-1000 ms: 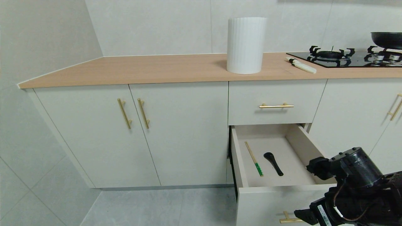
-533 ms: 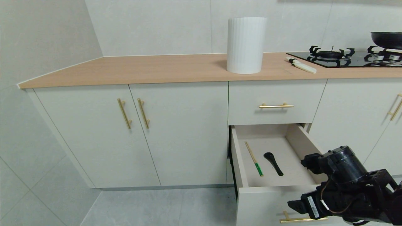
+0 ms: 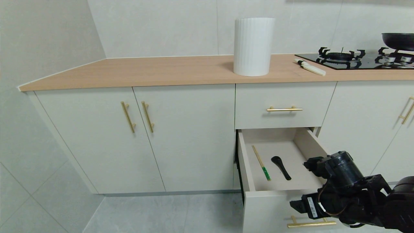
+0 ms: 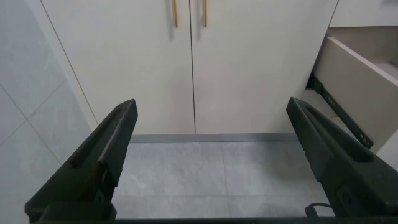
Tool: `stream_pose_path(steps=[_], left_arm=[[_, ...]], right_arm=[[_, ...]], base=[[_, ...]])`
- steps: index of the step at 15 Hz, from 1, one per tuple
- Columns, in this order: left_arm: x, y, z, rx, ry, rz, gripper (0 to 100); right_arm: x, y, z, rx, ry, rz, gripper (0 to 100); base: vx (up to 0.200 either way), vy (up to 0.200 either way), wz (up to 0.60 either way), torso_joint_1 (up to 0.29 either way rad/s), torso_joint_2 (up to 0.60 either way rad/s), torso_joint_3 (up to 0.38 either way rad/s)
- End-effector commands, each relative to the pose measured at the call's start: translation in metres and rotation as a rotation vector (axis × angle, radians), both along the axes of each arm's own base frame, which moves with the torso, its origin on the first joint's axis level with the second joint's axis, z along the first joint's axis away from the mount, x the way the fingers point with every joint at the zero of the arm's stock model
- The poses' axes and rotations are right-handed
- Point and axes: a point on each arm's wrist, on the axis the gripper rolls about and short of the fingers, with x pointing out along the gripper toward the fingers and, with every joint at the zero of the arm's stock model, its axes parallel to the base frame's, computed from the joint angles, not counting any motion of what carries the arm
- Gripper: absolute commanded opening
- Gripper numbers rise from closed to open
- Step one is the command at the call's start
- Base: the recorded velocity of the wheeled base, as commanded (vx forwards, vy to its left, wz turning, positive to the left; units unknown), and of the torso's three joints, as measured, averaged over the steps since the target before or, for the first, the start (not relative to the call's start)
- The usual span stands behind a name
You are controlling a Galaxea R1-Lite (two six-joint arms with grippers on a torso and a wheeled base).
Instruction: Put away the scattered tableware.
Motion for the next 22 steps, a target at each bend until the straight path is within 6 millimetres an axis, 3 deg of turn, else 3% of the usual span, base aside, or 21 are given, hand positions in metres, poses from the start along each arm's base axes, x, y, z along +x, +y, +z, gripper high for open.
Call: stream_pose_path(steps=[1, 17, 21, 22], left_arm=[[0.000, 0.000, 0.000, 0.000, 0.000, 0.000, 100], [0.000, 0.000, 0.000, 0.000, 0.000, 0.001, 100], [0.000, 0.000, 0.000, 0.000, 0.000, 0.001, 100], [0.000, 0.000, 0.000, 0.000, 0.000, 0.001, 100]], right_arm=[[0.005, 0.002, -0.006, -0.008, -0.008, -0.018, 100], [0.059, -0.004, -0.048, 0.072, -0.256, -0.207, 100], [0.089, -0.010, -0.056, 0.097, -0.342, -0.247, 100], [0.089, -0.010, -0.056, 0.097, -0.342, -0.247, 100]], base=[[0.000, 0.000, 0.00, 0.000, 0.00, 0.000], [0.000, 0.000, 0.00, 0.000, 0.00, 0.000], [0.000, 0.000, 0.00, 0.000, 0.00, 0.000], [0.000, 0.000, 0.00, 0.000, 0.00, 0.000]])
